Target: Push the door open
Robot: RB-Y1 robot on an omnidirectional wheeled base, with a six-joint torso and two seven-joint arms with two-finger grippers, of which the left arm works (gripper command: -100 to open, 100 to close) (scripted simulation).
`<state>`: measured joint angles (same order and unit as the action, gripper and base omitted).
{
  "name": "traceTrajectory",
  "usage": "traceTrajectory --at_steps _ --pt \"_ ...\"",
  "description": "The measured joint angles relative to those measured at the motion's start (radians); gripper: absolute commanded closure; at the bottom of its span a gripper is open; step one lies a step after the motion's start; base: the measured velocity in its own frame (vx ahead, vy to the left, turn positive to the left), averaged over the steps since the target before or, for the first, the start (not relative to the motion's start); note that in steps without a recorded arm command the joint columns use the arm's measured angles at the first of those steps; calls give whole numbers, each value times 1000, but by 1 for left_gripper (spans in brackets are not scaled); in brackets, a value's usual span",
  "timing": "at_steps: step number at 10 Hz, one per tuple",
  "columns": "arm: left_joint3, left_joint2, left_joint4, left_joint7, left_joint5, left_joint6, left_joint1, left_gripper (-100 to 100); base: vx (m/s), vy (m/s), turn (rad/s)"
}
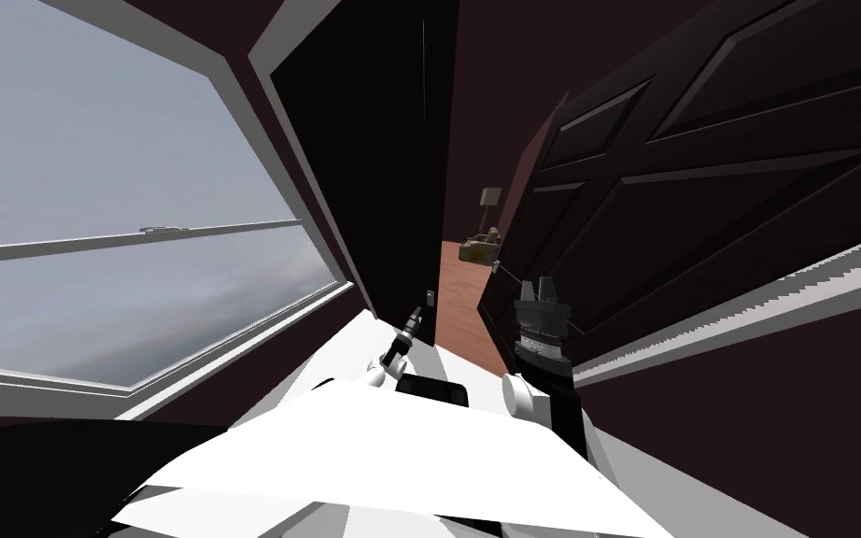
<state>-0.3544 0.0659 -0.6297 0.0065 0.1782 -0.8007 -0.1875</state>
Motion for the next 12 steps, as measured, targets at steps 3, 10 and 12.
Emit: traceTrajectory --at_steps 3,10,12 --pt "3 4 1 -2 0 -1 2 -100 146 -23 -23" --pt "19 -3 19 -7 2 -16 3 -100 177 -46 -24" --pt "19 -3 19 -7 2 -16 3 100 -20 2 -7"
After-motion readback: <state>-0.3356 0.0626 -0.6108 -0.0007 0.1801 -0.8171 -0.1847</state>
